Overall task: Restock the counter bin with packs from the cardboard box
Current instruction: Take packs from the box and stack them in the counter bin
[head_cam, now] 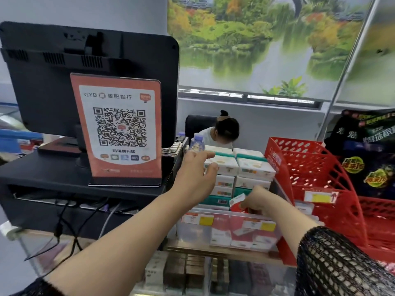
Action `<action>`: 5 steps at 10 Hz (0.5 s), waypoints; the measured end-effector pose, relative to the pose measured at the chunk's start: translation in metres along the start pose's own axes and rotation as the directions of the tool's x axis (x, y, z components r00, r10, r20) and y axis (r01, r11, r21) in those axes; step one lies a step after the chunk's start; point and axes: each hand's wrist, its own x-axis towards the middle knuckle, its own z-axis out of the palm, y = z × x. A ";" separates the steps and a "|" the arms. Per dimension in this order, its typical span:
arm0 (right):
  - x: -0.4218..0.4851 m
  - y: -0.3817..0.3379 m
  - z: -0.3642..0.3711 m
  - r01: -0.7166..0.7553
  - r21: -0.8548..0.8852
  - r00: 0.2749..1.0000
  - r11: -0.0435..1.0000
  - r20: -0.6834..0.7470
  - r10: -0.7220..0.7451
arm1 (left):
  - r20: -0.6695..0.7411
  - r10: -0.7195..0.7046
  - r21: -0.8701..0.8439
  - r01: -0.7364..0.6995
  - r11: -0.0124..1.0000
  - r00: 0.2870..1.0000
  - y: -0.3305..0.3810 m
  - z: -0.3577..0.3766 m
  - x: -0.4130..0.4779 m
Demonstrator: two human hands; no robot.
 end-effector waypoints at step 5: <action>0.012 -0.014 0.014 0.211 -0.596 0.976 0.775 0.172 -0.133 | 0.016 -0.012 -0.023 0.013 1.000 1.000 -0.005 0.000 0.000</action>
